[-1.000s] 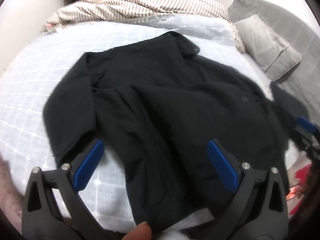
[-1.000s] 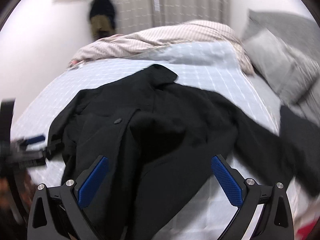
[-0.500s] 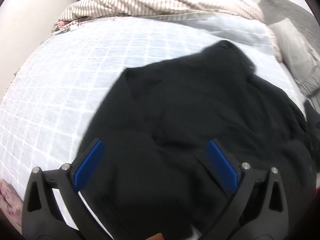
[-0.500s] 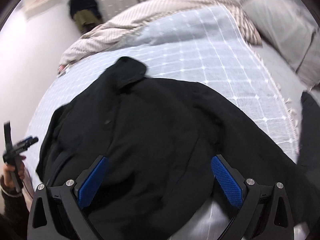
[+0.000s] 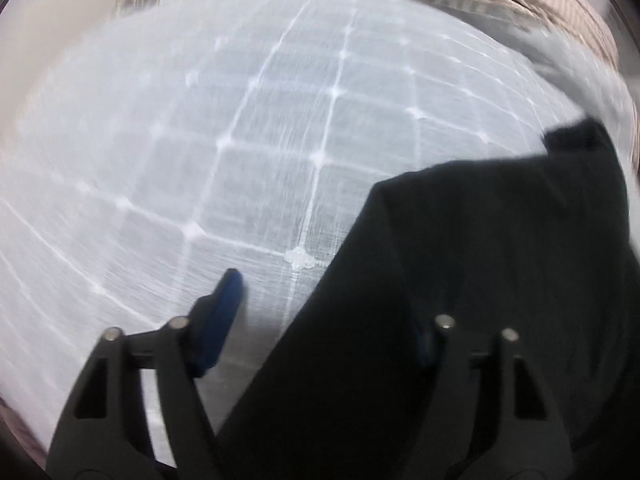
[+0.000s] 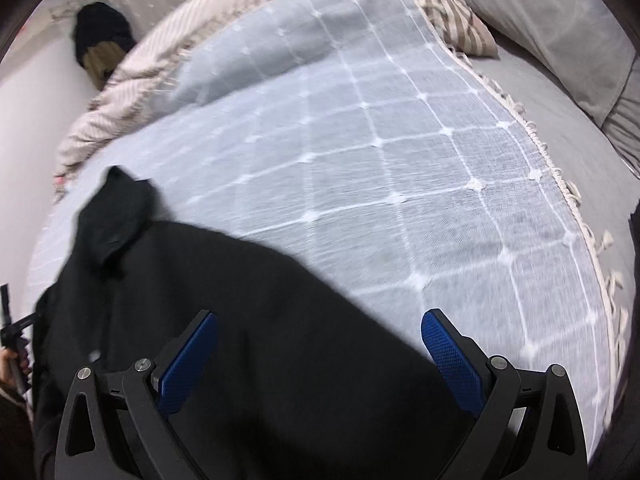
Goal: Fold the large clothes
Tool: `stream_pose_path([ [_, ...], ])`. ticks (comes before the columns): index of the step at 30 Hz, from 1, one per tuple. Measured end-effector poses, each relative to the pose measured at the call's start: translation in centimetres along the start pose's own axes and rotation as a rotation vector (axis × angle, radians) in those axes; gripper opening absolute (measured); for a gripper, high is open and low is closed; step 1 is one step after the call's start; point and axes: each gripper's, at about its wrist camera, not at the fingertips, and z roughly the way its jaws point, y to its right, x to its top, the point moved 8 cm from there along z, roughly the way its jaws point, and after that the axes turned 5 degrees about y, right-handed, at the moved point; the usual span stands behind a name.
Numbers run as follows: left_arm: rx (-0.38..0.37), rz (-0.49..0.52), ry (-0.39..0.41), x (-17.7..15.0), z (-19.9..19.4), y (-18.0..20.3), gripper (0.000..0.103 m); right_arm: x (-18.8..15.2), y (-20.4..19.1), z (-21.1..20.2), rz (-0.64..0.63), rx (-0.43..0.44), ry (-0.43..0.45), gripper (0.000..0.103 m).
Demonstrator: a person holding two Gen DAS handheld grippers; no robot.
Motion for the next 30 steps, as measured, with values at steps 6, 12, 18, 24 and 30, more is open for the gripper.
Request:
stream_pose_path([
  [6,-0.062,-0.021,0.011,-1.5,-0.3,1.2,0.031,-0.5,-1.7,3.6,-0.008,0.045,-0.061,0.079],
  [12,0.046,0.051,0.115,-1.7,-3.0,2.0,0.01,-2.4,-6.3,2.7,-0.168,0.007,-0.073,0.012],
  [18,0.086,0.018,0.312,3.4,-8.3,1.2,0.009,1.9,-7.8,-3.2,-0.306,-0.256,0.197,0.01],
  [24,0.16,0.015,0.479,10.7,-10.6,2.2,0.009,8.5,-8.8,-5.8,-0.324,-0.427,0.346,0.01],
  [30,0.21,0.007,0.393,12.6,-6.3,3.2,0.03,11.0,-8.4,-1.4,-0.248,-0.472,0.273,0.024],
])
